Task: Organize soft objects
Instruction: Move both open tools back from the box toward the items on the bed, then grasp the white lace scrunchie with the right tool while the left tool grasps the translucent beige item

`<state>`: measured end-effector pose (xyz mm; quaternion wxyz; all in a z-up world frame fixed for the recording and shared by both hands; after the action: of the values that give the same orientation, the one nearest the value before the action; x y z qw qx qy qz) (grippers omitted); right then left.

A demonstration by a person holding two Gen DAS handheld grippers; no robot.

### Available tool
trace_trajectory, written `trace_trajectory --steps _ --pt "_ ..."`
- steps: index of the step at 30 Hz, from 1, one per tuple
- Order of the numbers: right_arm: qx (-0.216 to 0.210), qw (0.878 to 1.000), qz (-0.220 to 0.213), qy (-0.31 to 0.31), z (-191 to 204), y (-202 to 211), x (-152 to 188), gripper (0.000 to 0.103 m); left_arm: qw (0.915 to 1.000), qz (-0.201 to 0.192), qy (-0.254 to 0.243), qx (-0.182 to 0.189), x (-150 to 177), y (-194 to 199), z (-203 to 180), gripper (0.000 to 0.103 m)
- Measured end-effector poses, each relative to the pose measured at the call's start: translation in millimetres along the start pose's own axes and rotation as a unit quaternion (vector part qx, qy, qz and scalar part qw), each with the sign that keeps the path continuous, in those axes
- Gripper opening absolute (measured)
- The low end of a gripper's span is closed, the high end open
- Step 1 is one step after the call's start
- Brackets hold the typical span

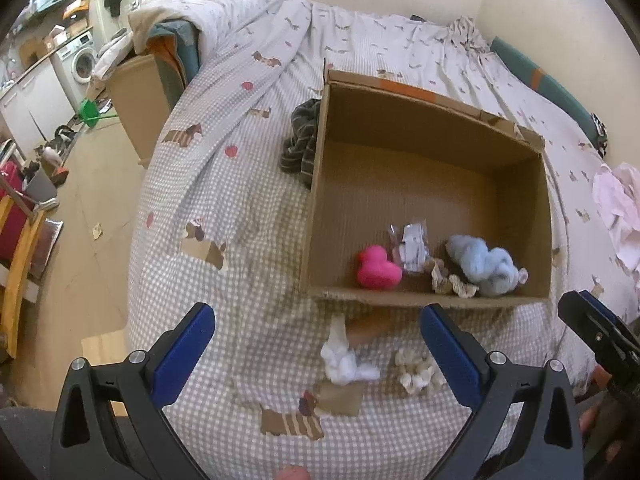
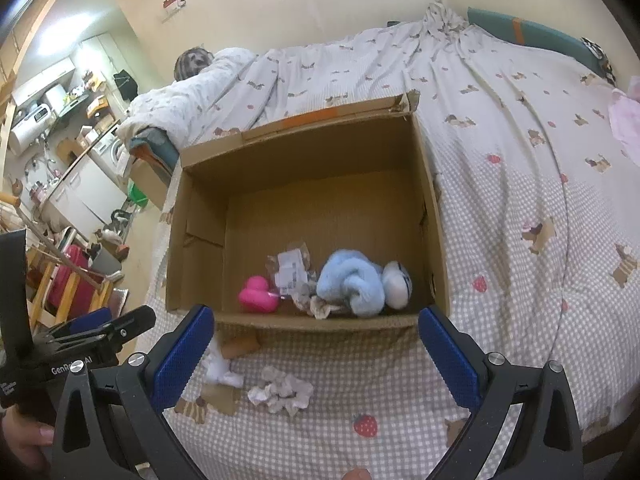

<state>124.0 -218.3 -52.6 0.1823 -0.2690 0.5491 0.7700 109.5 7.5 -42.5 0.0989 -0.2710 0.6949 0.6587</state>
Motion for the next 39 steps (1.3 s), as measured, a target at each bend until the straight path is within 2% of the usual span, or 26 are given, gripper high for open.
trace_trajectory --steps 14,23,27,30,33,39 --pt "-0.006 0.999 0.044 -0.013 0 -9 23 0.103 0.9992 0.034 0.001 -0.020 19 -10 7 0.102" --pt "-0.018 0.997 0.068 -0.031 -3 -19 29 0.103 0.9987 0.047 0.002 -0.020 23 -16 8 0.102" --pt "-0.053 0.991 0.101 -0.069 -10 -31 38 0.103 0.9985 0.048 0.000 -0.025 24 -17 16 0.102" --pt "-0.042 0.989 0.117 -0.076 -13 -41 43 0.103 0.9982 0.053 0.016 -0.025 22 -18 27 0.102" --pt "-0.051 0.986 0.134 -0.089 -13 -52 47 0.103 0.9973 0.055 0.042 -0.022 19 -17 40 0.102" --pt "-0.066 0.978 0.191 -0.055 11 -81 60 0.103 0.9963 0.054 0.061 -0.026 18 -14 58 0.102"
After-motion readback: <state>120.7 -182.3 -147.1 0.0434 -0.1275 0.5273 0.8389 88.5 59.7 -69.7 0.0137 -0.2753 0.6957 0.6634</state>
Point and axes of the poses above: each gripper's, at about its wrist camera, not at the fingertips, and y roughly against the way its jaws point, z to its left, x to its underside, the point moved 4 cm from there along -y, roughly the way its jaws point, and after that the axes turned 6 degrees about y, right-handed, at the moved point
